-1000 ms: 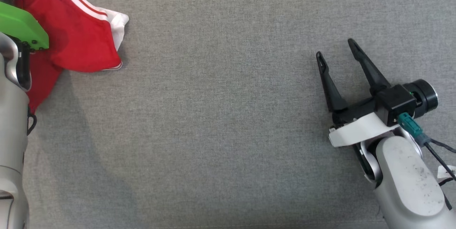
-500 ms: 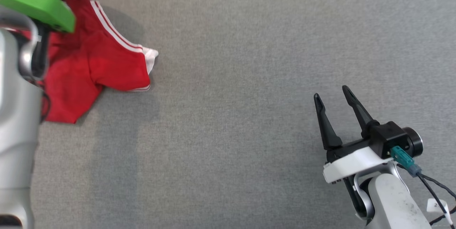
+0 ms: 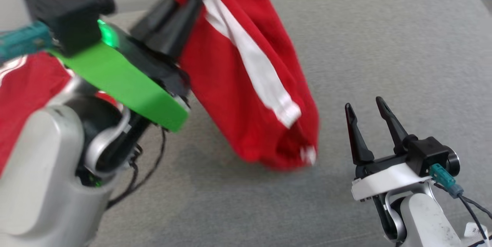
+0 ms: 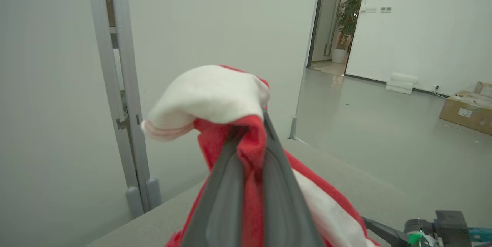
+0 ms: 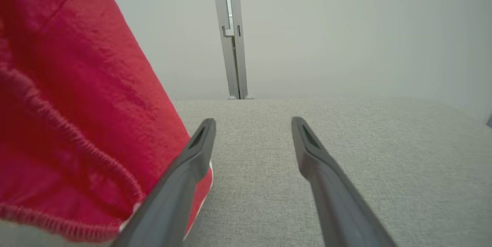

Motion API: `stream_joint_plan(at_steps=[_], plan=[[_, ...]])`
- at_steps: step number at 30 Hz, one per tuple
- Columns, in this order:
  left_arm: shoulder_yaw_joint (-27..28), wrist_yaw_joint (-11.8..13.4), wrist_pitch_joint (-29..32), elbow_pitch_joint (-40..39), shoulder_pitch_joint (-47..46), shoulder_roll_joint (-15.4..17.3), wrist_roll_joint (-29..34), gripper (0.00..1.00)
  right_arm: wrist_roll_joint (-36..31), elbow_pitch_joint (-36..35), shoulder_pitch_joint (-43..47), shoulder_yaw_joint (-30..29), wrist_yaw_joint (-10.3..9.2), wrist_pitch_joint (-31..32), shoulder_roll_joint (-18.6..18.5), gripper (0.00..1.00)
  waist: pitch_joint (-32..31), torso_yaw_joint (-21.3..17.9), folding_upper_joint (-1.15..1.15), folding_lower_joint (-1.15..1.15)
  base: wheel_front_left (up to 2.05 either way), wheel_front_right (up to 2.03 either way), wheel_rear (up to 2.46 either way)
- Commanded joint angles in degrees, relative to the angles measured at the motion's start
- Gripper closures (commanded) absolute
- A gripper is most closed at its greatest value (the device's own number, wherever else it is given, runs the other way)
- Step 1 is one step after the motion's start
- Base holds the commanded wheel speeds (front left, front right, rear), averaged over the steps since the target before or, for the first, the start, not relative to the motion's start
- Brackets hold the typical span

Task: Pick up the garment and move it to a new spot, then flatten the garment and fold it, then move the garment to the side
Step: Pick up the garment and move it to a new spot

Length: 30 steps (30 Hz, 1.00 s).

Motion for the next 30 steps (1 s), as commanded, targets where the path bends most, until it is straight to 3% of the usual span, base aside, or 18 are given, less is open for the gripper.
stream_joint_plan(at_steps=[1,7,11,14,18,19,20,21,27,30], plan=[[-0.7,0.74,1.07,-0.73,1.42,-0.4,-0.98,1.0,0.83,-0.34,0.53,-0.13,-0.04,-0.01,0.0,0.0,-0.04,-6.44,0.0,0.0,0.0,0.0,0.0],[-2.21,3.03,3.09,6.05,5.03,-3.69,-5.44,1.0,4.28,-0.88,0.09,0.47,-0.04,-0.02,0.03,0.0,1.83,-13.15,0.0,0.0,0.0,0.0,0.0],[0.31,3.12,0.43,16.09,3.18,-1.15,-2.93,1.0,6.11,-0.93,-0.4,1.02,-0.04,-0.02,0.04,0.0,2.94,-17.5,0.0,0.0,0.0,0.0,0.0],[2.41,3.32,-4.9,24.98,0.44,1.91,1.88,1.0,6.79,-0.7,0.07,1.04,-0.04,-0.02,0.05,0.0,3.62,-19.86,0.0,0.0,0.0,0.0,0.0],[4.52,3.18,-9.9,36.95,-1.31,1.92,2.61,1.0,7.05,-0.35,0.97,1.06,-0.04,-0.02,0.04,0.0,3.79,-21.22,0.0,0.0,0.0,0.0,0.0],[4.77,3.3,-10.74,39.27,-1.66,2.14,3.04,0.65,7.05,-0.31,1.14,1.06,-0.04,-0.02,0.05,0.0,3.76,-21.34,0.0,0.0,0.0,0.0,0.0],[4.6,3.07,-11.74,42.02,-2.05,2.54,3.84,0.07,7.09,-0.3,1.21,1.11,-0.04,-0.02,0.07,0.0,3.77,-21.43,0.0,0.0,0.0,0.0,0.0],[4.34,2.9,-12.7,44.53,-2.21,2.74,4.35,0.0,7.1,-0.27,1.24,1.07,-0.04,-0.02,0.06,0.0,3.77,-21.44,0.0,0.0,0.0,0.0,0.0],[1.91,1.52,-21.02,51.41,-1.46,2.7,8.72,0.0,5.77,-0.35,1.24,0.66,-0.04,-0.02,0.04,0.0,2.99,-19.32,0.0,0.0,0.0,0.0,0.0],[0.64,2.13,-26.89,51.47,0.51,1.95,11.32,0.0,4.41,-0.71,1.78,-0.57,-0.04,-0.02,0.01,0.0,1.78,-17.09,0.0,0.0,0.0,0.0,0.0]])
